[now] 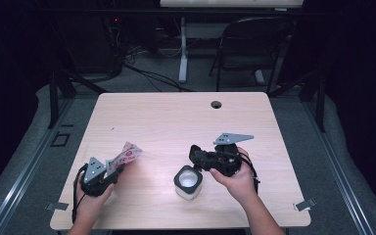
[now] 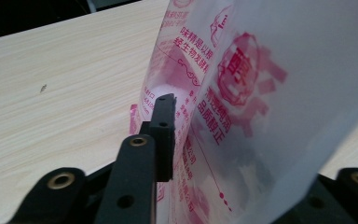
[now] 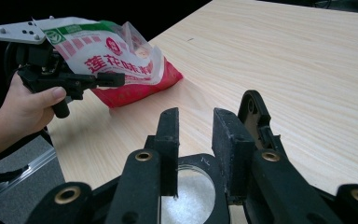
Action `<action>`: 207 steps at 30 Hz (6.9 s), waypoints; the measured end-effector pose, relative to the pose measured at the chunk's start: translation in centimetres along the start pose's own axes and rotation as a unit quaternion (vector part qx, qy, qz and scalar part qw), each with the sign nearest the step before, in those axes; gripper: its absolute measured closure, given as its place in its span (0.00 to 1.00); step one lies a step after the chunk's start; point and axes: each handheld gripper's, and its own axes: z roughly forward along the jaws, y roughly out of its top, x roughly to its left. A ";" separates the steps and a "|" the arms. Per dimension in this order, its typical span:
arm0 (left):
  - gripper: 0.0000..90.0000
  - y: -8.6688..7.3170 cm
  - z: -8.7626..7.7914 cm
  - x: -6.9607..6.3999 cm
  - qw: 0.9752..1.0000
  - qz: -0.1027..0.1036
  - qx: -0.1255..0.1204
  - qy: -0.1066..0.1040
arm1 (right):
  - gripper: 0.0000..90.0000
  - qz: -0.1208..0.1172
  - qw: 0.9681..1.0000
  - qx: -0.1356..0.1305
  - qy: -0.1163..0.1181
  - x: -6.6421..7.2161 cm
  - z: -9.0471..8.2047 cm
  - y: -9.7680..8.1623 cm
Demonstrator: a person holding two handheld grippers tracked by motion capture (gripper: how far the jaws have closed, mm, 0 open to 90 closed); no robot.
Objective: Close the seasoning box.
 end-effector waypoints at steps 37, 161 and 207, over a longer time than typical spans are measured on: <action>0.34 -0.9 1.4 -6.1 0.991 0.068 0.083 -0.077 | 0.78 -0.001 1.000 -0.008 -0.003 0.3 -0.6 0.2; 0.99 3.7 3.7 -12.3 0.971 0.106 0.077 -0.202 | 0.92 0.044 0.997 0.000 -0.067 -3.6 -1.2 -1.0; 0.99 3.7 3.9 -12.2 0.969 0.105 0.076 -0.209 | 0.89 0.027 0.998 0.013 -0.049 -2.2 -1.2 -1.5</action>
